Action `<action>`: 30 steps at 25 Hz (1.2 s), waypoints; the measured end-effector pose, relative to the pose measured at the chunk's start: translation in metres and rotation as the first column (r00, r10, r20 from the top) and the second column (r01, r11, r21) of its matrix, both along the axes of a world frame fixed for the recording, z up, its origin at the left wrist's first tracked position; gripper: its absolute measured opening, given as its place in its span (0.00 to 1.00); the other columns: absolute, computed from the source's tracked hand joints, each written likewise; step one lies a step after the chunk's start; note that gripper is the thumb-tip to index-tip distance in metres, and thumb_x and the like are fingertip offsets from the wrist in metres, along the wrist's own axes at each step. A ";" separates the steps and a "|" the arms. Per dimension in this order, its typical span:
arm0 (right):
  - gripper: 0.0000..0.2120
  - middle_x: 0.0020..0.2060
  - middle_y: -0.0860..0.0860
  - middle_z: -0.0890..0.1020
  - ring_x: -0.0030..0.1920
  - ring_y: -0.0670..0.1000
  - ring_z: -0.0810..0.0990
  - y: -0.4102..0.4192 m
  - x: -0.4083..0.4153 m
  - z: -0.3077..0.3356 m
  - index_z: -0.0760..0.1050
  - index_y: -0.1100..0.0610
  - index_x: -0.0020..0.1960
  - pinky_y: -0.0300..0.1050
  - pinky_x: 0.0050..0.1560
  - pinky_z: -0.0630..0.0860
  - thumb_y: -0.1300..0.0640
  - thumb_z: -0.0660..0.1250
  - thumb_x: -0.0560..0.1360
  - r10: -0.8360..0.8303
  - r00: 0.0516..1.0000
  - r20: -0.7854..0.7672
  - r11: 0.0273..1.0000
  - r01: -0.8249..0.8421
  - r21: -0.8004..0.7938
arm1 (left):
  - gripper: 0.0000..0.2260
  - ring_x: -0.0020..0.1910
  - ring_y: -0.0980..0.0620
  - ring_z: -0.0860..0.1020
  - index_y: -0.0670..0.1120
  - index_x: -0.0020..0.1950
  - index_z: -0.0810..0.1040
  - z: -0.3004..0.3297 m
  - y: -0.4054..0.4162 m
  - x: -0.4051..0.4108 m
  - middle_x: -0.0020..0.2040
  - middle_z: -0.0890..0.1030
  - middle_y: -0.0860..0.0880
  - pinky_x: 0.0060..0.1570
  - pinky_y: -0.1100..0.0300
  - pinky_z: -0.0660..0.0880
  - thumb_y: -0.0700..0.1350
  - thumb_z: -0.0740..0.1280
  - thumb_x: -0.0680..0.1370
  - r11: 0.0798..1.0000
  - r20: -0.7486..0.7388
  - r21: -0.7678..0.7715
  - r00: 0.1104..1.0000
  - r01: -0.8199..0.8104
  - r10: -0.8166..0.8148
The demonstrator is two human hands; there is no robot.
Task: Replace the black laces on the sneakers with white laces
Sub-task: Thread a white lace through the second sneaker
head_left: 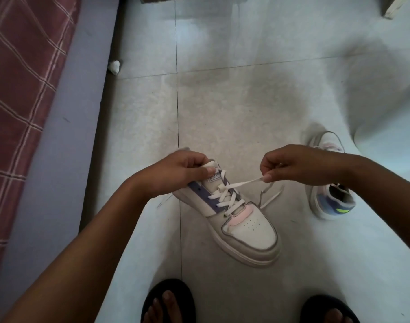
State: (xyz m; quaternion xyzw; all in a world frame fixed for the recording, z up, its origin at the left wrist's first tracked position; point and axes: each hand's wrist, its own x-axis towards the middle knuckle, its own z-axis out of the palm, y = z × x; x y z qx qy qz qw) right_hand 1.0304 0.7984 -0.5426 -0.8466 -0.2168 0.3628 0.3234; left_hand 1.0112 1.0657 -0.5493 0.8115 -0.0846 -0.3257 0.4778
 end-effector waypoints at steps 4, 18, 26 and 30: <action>0.08 0.44 0.41 0.81 0.46 0.35 0.77 0.017 -0.013 0.001 0.77 0.48 0.49 0.27 0.47 0.71 0.47 0.69 0.71 -0.042 0.999 -0.014 0.990 0.043 0.131 | 0.17 0.38 0.49 0.71 0.32 0.47 0.76 0.007 -0.006 -0.001 0.39 0.75 0.39 0.41 0.54 0.66 0.48 0.65 0.78 0.998 0.008 -0.031 0.998 0.056 -0.056; 0.14 0.30 0.43 0.83 0.30 0.37 0.79 0.056 -0.029 -0.029 0.81 0.53 0.41 0.28 0.27 0.70 0.43 0.68 0.72 -0.582 0.758 -0.295 0.757 0.638 0.144 | 0.09 0.38 0.53 0.76 0.45 0.43 0.79 -0.010 -0.015 -0.009 0.38 0.79 0.48 0.40 0.59 0.72 0.47 0.64 0.78 0.996 -0.025 -0.068 0.998 -0.058 0.056; 0.10 0.42 0.53 0.80 0.40 0.48 0.77 0.061 -0.026 -0.039 0.78 0.56 0.37 0.43 0.41 0.70 0.57 0.62 0.74 -0.515 0.429 -0.742 0.486 0.859 0.159 | 0.10 0.34 0.64 0.76 0.52 0.39 0.78 -0.021 -0.022 -0.012 0.34 0.79 0.57 0.34 0.71 0.71 0.49 0.62 0.79 0.996 -0.006 -0.025 0.997 -0.083 0.083; 0.22 0.37 0.51 0.85 0.34 0.45 0.81 0.055 -0.010 -0.045 0.79 0.55 0.31 0.43 0.42 0.76 0.56 0.55 0.79 -0.403 0.279 -0.872 0.251 0.950 0.189 | 0.10 0.38 0.61 0.79 0.52 0.42 0.79 -0.027 -0.017 -0.012 0.40 0.82 0.54 0.38 0.67 0.73 0.52 0.62 0.79 0.999 -0.046 0.025 0.998 -0.040 0.041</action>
